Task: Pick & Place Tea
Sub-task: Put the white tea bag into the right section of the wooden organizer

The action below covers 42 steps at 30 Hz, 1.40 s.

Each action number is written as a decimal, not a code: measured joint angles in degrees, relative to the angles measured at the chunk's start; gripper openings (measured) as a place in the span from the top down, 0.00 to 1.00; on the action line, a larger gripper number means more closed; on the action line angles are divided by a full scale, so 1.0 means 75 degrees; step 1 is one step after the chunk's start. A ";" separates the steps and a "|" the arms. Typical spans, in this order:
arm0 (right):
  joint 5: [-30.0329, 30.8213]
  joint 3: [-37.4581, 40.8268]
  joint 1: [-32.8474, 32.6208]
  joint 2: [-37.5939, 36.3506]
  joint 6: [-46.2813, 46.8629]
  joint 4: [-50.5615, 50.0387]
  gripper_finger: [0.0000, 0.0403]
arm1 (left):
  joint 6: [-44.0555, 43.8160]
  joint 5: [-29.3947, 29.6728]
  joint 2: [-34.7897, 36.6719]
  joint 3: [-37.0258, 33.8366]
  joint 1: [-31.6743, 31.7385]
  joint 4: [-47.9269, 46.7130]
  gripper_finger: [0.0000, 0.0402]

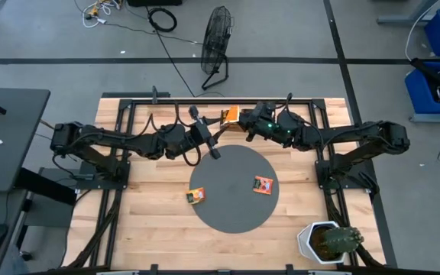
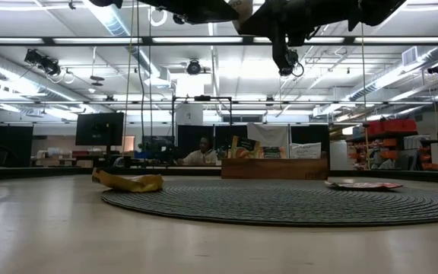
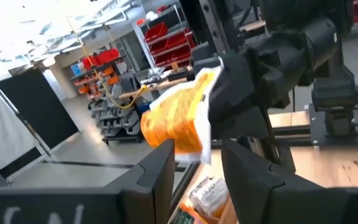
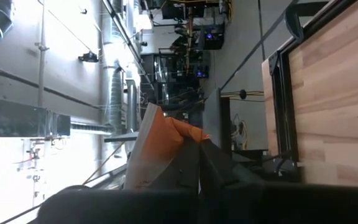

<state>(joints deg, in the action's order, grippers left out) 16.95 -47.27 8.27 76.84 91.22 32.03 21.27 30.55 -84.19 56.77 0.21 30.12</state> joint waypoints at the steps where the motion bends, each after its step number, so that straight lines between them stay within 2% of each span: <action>1: 0.0003 0.0000 -0.0008 0.0000 -0.0005 -0.0008 1.00 | -0.0016 0.0008 -0.0005 -0.0003 0.0000 -0.0010 0.67; 5: 0.0003 0.0000 -0.0008 0.0000 -0.0023 -0.0029 1.00 | -0.0096 0.0100 -0.0002 0.0000 -0.0006 0.0014 0.73; 14: -0.0001 0.0000 -0.0011 0.0000 -0.0026 -0.0118 1.00 | -0.0098 0.0247 -0.0002 0.0000 -0.0006 0.0003 0.98; 18: -0.0138 0.0000 -0.0008 0.0000 -0.0342 -0.0247 0.99 | -0.0147 0.0272 -0.0002 0.0000 -0.0009 -0.0041 0.99; 23: -0.0564 0.0003 -0.0009 -0.0002 -0.1063 -0.0276 0.89 | -0.0766 0.0396 0.0043 0.0000 -0.0016 -0.0567 0.99; 29: -0.2293 0.0003 0.0147 -0.0003 -0.2037 -0.0301 0.72 | -0.1930 0.0382 0.0143 0.0000 0.0000 -0.1526 1.00; 36: -0.3076 0.0006 0.0145 -0.0212 -0.2916 -0.0627 0.62 | -0.3493 -0.0216 0.0657 -0.0003 -0.0006 -0.3534 1.00; 39: -0.3307 -0.0322 0.0118 -0.0279 -0.3679 -0.1319 0.62 | -0.4158 -0.0716 0.0856 0.0000 -0.0006 -0.4495 1.00; 42: -0.3455 -0.1363 0.0117 -0.0140 -0.5201 -0.2993 0.62 | -0.4558 -0.1333 0.0898 0.0000 -0.0006 -0.5012 1.00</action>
<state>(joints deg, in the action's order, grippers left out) -8.96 -57.49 9.15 75.79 52.21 9.58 -12.91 20.55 -77.45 56.77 0.16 -7.47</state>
